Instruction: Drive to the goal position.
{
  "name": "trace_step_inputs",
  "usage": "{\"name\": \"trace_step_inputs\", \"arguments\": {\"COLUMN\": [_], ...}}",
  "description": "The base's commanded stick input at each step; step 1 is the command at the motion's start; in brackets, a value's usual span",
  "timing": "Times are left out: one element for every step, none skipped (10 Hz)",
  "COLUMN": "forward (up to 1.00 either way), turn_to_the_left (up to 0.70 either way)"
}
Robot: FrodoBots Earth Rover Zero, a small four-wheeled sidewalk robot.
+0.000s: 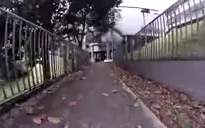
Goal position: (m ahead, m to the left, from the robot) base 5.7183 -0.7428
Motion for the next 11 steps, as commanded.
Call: {"name": "trace_step_inputs", "arguments": {"forward": [1.00,1.00,1.00,1.00,1.00,1.00,1.00,1.00,1.00,1.00,1.00], "turn_to_the_left": [0.00,0.00,0.00,0.00,0.00,0.00,0.00,0.00,0.00,0.00,0.00]}}
